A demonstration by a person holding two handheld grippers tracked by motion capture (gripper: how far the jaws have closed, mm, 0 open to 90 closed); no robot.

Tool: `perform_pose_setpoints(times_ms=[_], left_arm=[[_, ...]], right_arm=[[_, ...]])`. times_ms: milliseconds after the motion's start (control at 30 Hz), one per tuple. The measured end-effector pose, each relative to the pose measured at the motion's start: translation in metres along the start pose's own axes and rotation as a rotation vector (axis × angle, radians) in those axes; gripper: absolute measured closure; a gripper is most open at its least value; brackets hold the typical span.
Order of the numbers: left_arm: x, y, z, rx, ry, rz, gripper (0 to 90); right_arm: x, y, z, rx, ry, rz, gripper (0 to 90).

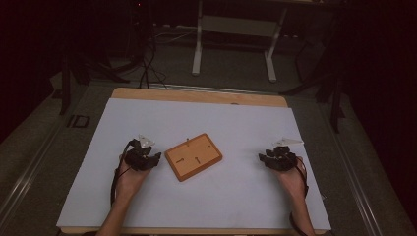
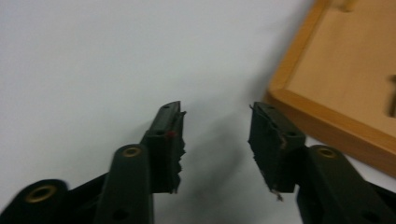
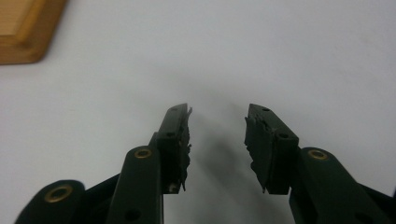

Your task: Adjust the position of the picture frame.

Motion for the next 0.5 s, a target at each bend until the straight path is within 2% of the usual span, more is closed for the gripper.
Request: perform_pose_setpoints(times_ms=[100, 167, 333, 367, 400, 500], left_arm=[[-0.003, -0.007, 0.0, 0.008, -0.032, -0.026, 57.1], [-0.004, -0.01, 0.0, 0.008, -0.036, -0.035, 58.1], [-0.005, -0.016, 0.001, -0.023, -0.052, -0.052, 59.5], [-0.006, -0.016, 0.001, -0.027, -0.057, -0.077, 59.8], [-0.005, -0.016, 0.003, -0.049, -0.055, -0.097, 60.0], [-0.003, -0.016, 0.005, -0.068, -0.036, -0.103, 60.5]], right_arm=[[-0.003, -0.003, 0.002, 0.0, -0.02, 0.013, 58.3], [-0.003, -0.004, 0.003, -0.001, -0.024, 0.015, 56.7], [-0.003, -0.005, 0.003, 0.0, -0.023, 0.015, 56.0], [-0.003, -0.005, 0.003, -0.001, -0.024, 0.018, 56.9], [-0.004, -0.005, 0.003, -0.001, -0.024, 0.021, 57.2], [-0.006, -0.006, 0.004, -0.003, -0.033, 0.007, 58.8]])
Point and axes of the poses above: each handheld gripper's, and its own axes: y roughly forward along the jaws, z roughly out of its top, x roughly to its right, the point moved 1 cm from there along y, roughly forward along the jaws, and after that the axes turned 13 degrees about -z, right-handed, at the moved point
